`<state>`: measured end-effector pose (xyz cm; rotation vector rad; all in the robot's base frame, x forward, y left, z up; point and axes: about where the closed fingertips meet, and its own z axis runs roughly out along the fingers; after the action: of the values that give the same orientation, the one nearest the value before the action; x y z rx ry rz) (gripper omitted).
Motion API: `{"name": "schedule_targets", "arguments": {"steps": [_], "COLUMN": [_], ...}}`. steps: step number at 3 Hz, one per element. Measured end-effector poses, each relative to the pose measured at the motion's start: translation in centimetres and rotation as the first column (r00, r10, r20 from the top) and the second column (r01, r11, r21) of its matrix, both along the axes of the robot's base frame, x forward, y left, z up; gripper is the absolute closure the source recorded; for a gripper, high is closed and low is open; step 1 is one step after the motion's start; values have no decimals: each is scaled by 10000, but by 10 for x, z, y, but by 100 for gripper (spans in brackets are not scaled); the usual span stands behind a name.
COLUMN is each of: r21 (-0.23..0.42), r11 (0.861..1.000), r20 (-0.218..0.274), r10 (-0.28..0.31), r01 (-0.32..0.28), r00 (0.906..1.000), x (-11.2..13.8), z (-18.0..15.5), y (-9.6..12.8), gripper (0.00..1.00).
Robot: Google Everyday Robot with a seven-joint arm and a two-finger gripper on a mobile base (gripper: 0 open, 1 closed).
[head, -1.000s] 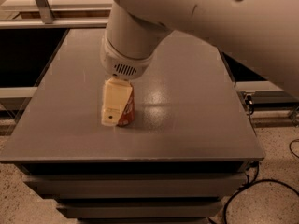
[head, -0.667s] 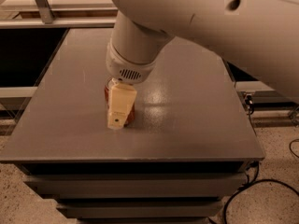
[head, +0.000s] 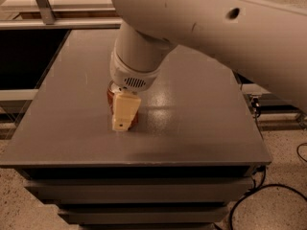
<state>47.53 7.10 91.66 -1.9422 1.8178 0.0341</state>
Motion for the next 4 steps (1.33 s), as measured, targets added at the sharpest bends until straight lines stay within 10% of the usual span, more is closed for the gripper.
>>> {"name": "schedule_targets", "arguments": {"steps": [4], "r21": [529], "r11": [9974], "r20": [278], "r10": [473], "r01": [-487], "r00": [9985], "x": [-10], "z": [17], "y": [-3], "gripper": [100]}}
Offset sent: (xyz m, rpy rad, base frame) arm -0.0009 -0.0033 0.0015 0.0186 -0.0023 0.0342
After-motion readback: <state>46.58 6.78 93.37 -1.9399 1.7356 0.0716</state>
